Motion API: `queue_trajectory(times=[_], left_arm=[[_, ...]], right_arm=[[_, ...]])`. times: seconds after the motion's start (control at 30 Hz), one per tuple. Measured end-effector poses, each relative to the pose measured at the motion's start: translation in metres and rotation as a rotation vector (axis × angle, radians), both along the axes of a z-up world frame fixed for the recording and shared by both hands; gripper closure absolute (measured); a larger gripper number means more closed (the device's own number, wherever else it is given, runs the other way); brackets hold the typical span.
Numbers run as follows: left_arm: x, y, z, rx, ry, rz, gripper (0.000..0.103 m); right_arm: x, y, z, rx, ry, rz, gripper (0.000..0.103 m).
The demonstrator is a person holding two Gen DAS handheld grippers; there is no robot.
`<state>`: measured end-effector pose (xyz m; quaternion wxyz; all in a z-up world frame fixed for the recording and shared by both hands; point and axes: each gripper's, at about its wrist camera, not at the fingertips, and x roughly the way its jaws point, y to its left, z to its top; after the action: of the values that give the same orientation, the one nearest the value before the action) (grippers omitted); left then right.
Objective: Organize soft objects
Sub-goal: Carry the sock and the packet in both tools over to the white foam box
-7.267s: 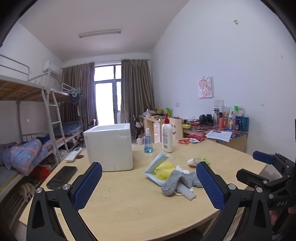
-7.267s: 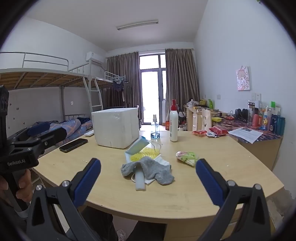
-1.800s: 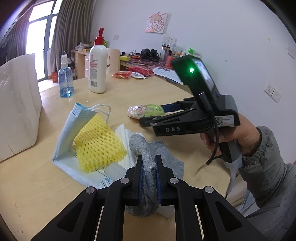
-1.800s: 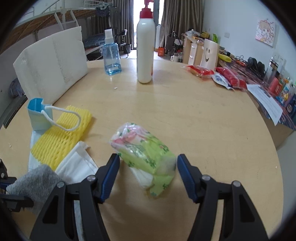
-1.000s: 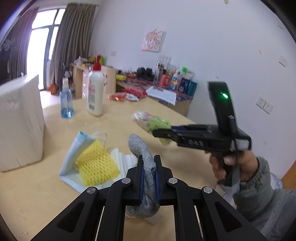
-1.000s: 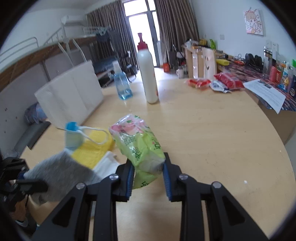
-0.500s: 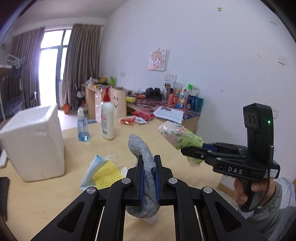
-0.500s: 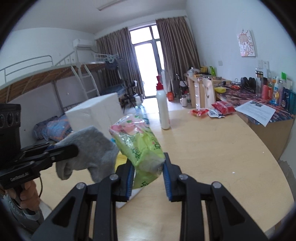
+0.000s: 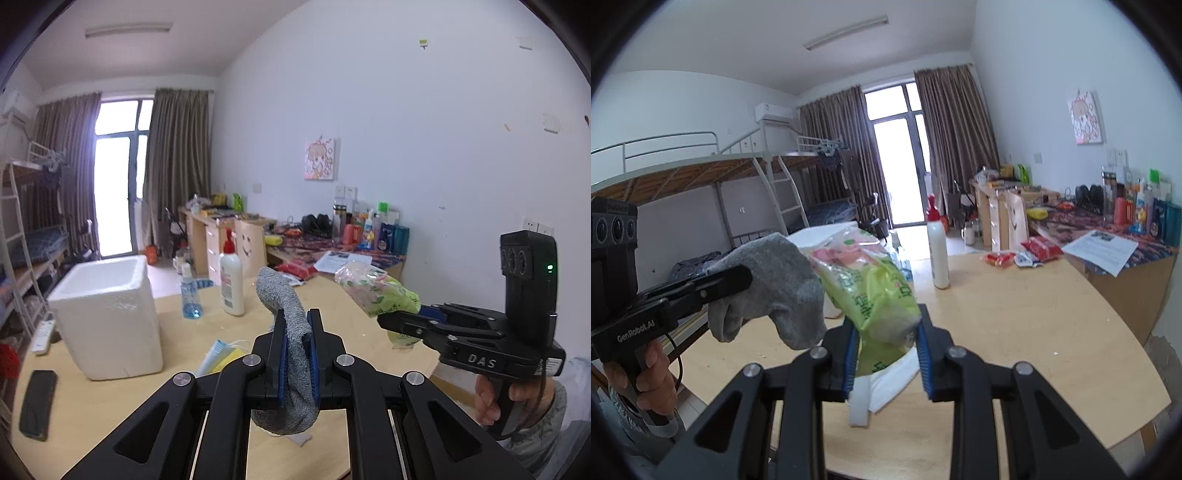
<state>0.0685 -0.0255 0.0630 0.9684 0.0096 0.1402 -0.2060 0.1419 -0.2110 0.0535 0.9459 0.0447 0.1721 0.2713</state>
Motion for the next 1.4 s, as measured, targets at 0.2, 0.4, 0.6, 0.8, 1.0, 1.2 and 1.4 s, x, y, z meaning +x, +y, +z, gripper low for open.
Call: queue_trajectory(times=[0.2,0.4,0.6,0.8,1.0,1.2,1.4], left_arm=[[-0.025,0.005,0.011,0.016,-0.067,0.046,0.093],[-0.043,0.017,0.016,0.043,-0.117,0.111,0.093],[-0.062,0.033,0.023,0.048,-0.156,0.186,0.093],[-0.076,0.052,0.023,0.061,-0.179,0.258,0.093],[-0.075,0.075,0.021,0.049,-0.163,0.345,0.093],[-0.076,0.094,0.012,0.028,-0.133,0.423,0.093],[-0.077,0.104,0.006,0.014,-0.125,0.461,0.093]], right_arm=[[-0.018,0.003,0.010,0.009,-0.054,0.022,0.071],[-0.027,0.013,0.015,0.021,-0.071,0.076,0.071],[-0.032,0.035,0.015,0.021,-0.085,0.142,0.071],[-0.033,0.060,0.016,0.010,-0.097,0.201,0.071],[-0.037,0.086,0.018,0.007,-0.110,0.273,0.071],[-0.036,0.104,0.019,-0.005,-0.114,0.346,0.071],[-0.034,0.119,0.014,-0.017,-0.111,0.391,0.071]])
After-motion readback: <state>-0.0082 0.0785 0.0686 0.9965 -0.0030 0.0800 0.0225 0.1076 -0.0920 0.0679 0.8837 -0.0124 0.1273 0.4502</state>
